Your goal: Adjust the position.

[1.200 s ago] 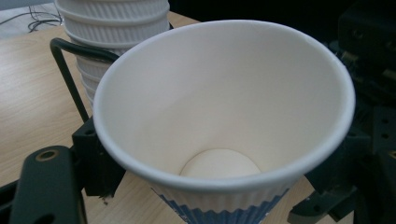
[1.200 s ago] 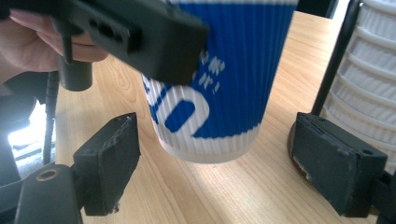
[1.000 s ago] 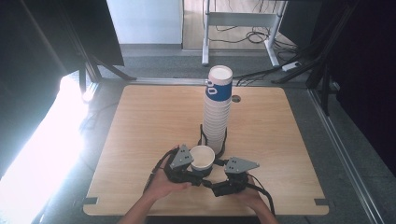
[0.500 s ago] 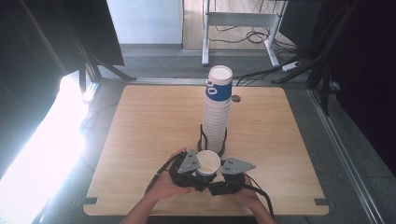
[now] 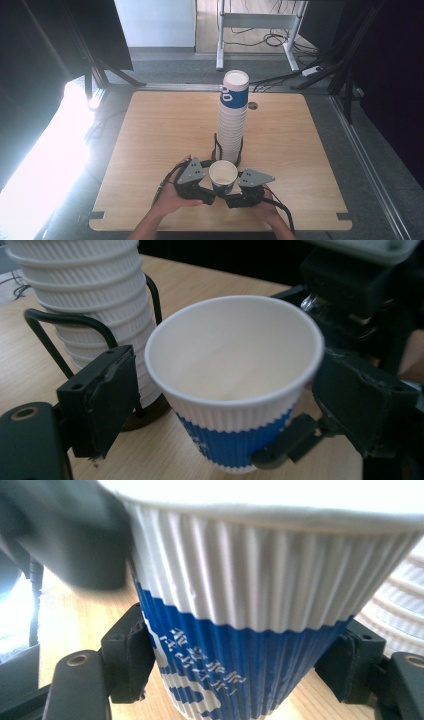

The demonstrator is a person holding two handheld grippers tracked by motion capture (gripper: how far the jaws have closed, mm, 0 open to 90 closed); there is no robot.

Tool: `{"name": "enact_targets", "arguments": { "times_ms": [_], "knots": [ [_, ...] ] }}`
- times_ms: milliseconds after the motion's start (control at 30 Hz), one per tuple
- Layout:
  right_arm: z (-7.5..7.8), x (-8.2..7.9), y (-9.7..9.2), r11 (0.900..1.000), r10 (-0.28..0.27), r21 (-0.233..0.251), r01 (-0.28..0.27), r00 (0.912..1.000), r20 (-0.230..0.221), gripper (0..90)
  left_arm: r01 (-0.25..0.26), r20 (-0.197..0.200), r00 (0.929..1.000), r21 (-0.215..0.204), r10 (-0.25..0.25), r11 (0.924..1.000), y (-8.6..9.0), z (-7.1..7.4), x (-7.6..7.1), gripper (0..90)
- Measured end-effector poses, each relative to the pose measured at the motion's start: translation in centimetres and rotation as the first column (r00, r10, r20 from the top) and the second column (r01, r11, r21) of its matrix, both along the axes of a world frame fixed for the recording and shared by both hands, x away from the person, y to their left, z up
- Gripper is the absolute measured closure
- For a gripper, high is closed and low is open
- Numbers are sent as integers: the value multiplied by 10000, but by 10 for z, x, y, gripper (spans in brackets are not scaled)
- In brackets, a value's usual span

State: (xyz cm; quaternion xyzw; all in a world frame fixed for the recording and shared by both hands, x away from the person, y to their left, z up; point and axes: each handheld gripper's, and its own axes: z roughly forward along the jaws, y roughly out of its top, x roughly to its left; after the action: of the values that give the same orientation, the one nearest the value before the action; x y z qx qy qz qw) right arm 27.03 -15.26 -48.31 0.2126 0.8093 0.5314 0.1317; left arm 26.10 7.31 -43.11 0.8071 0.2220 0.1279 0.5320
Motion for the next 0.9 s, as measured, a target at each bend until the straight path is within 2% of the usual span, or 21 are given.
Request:
{"name": "enact_targets", "arguments": {
  "times_ms": [67, 133, 267, 367, 467, 700, 900],
  "knots": [
    [1, 0, -2, 9999, -109, 60, 109, 9999, -15, 262, -163, 24, 9999, -400, 164, 9991, 7, 2, -1, 117],
    [1, 0, -4, 9997, -206, 128, 205, 9998, 49, 262, -238, -111, 9997, -837, 230, 9962, 15, 3, -2, 118],
    [3, 0, -6, 9992, -352, 204, 350, 9993, 123, 262, -636, -341, 9977, -1505, 591, 9866, 29, 1, -1, 123],
    [4, 1, -9, 9985, -462, 290, 457, 9988, 186, 262, -996, -450, 9946, -1514, 938, 9834, 35, -1, 1, 128],
    [5, 0, -11, 9976, -577, 393, 565, 9979, 304, 262, -1279, -759, 9903, -1707, 1164, 9770, 42, -5, 3, 133],
    [8, 1, -18, 9953, -844, 521, 820, 9954, 453, 262, -1742, -917, 9825, -1416, 1624, 9745, 50, -13, 6, 141],
    [11, 4, -29, 9896, -1289, 722, 1246, 9900, 575, 263, -2003, -1082, 9761, -1088, 1887, 9737, 51, -18, 9, 144]
  ]
}}
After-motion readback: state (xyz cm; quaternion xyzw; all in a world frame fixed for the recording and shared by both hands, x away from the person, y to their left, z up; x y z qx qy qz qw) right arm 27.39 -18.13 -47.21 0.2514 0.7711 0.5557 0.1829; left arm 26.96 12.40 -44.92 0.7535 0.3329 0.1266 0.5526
